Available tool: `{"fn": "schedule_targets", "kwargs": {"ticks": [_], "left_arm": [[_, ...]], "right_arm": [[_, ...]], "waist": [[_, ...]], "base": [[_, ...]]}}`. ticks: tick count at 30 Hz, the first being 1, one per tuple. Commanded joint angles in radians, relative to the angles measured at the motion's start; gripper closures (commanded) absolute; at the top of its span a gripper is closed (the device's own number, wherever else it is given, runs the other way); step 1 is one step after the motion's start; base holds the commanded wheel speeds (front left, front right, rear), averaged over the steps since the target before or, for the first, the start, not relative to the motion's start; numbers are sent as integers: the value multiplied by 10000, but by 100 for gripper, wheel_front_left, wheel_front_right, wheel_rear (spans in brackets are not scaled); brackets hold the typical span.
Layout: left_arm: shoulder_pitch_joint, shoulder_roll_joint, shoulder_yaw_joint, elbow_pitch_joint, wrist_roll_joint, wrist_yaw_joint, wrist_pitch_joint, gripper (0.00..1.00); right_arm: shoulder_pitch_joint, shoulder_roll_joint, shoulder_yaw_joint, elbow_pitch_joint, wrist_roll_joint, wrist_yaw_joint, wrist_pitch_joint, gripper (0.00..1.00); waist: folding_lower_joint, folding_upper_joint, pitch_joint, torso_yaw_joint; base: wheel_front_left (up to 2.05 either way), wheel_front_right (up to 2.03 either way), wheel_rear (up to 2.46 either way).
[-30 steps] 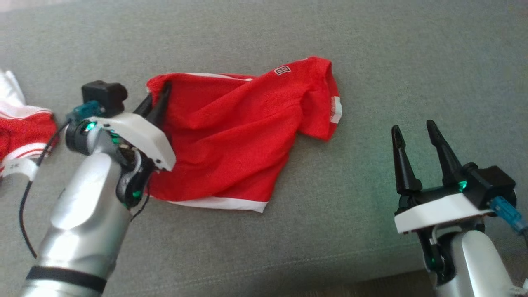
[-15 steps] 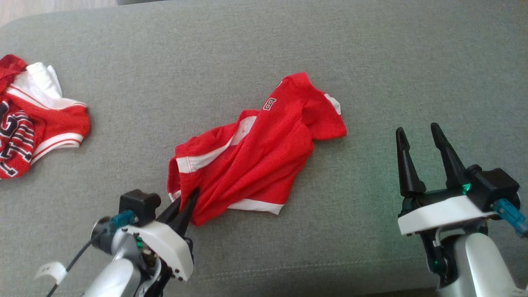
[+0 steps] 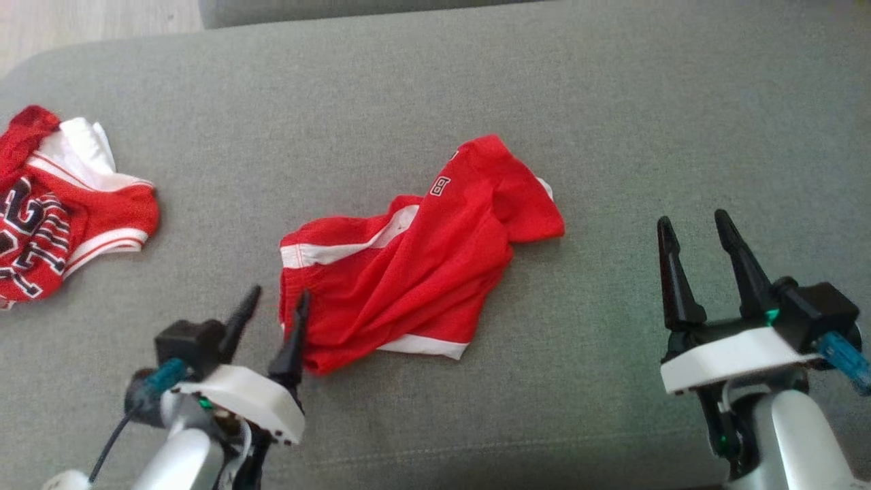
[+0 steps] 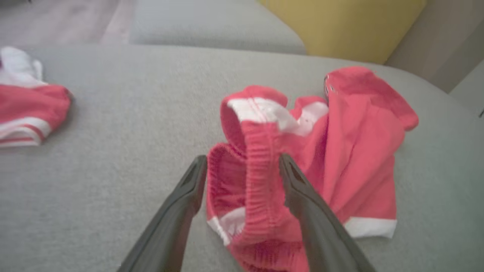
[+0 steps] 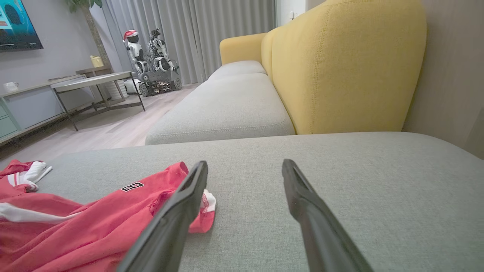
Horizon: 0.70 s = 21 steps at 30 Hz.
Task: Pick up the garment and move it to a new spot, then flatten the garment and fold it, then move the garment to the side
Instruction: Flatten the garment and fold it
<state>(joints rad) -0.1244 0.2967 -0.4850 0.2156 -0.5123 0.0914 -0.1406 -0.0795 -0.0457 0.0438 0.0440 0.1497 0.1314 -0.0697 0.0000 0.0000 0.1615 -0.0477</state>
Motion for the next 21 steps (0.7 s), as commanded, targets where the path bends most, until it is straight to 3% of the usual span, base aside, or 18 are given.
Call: {"fn": "schedule_targets", "kwargs": {"ticks": [1, 11, 21], "left_arm": [[-215, 132, 564, -453, 169, 228, -387, 0], [95, 602, 1375, -1456, 1128, 1414, -1097, 0], [684, 847, 1452, -1844, 1067, 1615, -974, 0]], "right_arm": [[-12, -45, 153, -311, -32, -7, 42, 0], [213, -45, 94, -377, -329, -7, 291, 0], [446, -45, 189, -440, -508, -7, 539, 0]], "waist": [[0, 0, -137, 15], [0, 0, -690, 281], [0, 0, -1008, 457]], "base": [[0, 0, 0], [0, 0, 0], [0, 0, 0]]}}
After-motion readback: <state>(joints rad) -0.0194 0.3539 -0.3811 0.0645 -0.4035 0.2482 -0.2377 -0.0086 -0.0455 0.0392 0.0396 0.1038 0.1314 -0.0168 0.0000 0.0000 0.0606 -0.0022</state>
